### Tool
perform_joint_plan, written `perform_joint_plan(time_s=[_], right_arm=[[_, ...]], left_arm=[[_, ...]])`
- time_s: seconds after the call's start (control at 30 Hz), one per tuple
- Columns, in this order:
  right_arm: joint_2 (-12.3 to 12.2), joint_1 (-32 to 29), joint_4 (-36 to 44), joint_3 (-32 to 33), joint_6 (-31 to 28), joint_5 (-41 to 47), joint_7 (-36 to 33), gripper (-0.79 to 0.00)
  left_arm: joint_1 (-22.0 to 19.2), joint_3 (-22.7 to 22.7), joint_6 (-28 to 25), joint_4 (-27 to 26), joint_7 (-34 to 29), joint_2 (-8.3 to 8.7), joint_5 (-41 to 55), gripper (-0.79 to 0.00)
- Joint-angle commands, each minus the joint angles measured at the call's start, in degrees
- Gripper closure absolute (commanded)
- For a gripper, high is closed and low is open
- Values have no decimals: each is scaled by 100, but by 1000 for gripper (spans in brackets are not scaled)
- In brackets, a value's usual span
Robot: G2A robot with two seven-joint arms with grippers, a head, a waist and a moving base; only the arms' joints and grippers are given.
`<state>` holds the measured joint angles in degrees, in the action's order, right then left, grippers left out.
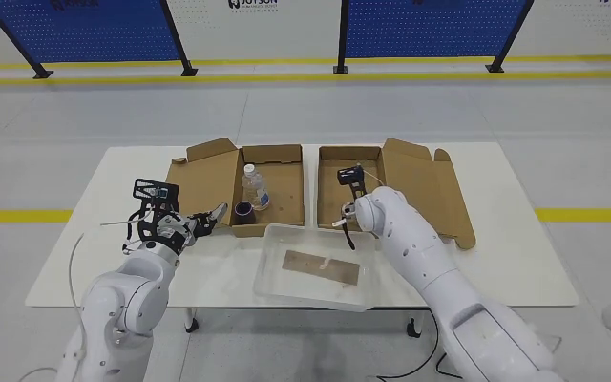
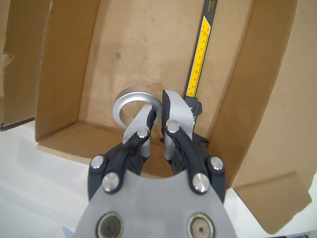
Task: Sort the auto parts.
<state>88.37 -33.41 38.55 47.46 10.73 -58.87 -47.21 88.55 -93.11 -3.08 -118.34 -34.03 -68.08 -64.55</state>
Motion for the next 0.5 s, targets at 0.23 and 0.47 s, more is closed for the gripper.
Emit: perform_joint_plan(time_s=[0.23, 0.47], right_arm=[[89, 83, -204, -25, -73, 10, 59, -135], [84, 100, -229, 47, -111, -37, 75, -166]], left_arm=[[0, 0, 0, 0, 0, 0, 0, -785], [0, 0, 0, 0, 0, 0, 0, -785]])
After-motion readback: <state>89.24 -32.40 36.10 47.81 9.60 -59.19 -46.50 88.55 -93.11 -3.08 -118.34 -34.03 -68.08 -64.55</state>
